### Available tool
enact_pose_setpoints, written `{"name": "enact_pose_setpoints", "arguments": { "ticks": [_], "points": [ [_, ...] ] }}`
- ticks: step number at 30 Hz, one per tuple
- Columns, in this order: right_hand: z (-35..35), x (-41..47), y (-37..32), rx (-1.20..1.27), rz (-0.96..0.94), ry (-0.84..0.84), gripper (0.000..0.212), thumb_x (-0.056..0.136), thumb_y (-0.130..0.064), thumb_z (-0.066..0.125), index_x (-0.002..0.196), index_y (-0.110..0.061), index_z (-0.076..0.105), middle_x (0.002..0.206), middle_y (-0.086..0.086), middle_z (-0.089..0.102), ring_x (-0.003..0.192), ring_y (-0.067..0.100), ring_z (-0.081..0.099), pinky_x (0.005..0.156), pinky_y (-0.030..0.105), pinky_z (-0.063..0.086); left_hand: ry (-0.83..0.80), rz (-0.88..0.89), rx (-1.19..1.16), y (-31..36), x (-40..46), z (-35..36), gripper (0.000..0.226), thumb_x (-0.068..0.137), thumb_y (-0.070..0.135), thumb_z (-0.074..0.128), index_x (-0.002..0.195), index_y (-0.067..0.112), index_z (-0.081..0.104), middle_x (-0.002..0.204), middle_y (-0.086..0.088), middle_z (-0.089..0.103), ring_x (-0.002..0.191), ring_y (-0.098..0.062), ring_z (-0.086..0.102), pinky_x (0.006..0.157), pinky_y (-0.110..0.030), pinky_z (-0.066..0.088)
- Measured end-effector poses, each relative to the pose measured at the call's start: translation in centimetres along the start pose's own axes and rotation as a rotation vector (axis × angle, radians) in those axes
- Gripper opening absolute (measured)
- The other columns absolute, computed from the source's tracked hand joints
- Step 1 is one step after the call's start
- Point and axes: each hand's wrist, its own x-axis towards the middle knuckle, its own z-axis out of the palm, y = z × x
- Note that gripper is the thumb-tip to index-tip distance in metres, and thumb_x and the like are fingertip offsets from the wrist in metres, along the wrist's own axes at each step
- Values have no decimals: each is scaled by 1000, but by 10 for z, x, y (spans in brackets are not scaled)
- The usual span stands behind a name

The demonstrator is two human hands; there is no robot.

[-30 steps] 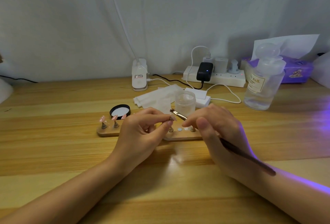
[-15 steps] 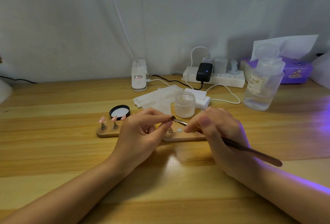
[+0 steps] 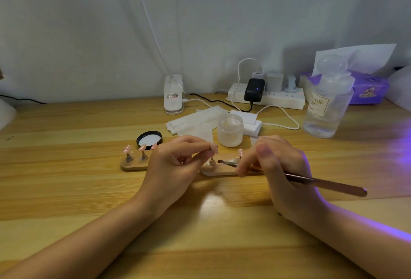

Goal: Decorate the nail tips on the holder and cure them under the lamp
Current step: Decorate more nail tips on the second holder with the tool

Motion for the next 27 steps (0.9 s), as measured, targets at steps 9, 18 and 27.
{"name": "enact_pose_setpoints", "arguments": {
  "ticks": [9,18,27],
  "points": [
    [1,1,0,-11,34,-46,56,98,-43,26,72,-15,67,73,-14,60,73,2,55,74,23,38,8,3,-20,-5,1,1,21,73,13,65,94,15,70,82,12,71,77,-4,66,69,-16,50],
    [2,4,-4,-17,44,-17,44,97,-46,24,78,-30,61,74,-20,60,79,-4,54,74,25,40,27,20,8,-4,1,1,21,73,15,65,93,16,70,83,10,70,78,-2,66,72,-15,51],
    [0,2,-4,38,43,-5,48,95,-32,30,65,-17,63,63,-10,59,70,-2,53,72,26,39,30,0,-17,-3,1,1,21,73,14,67,93,15,71,82,10,71,74,-7,66,66,-29,53]
  ]
}}
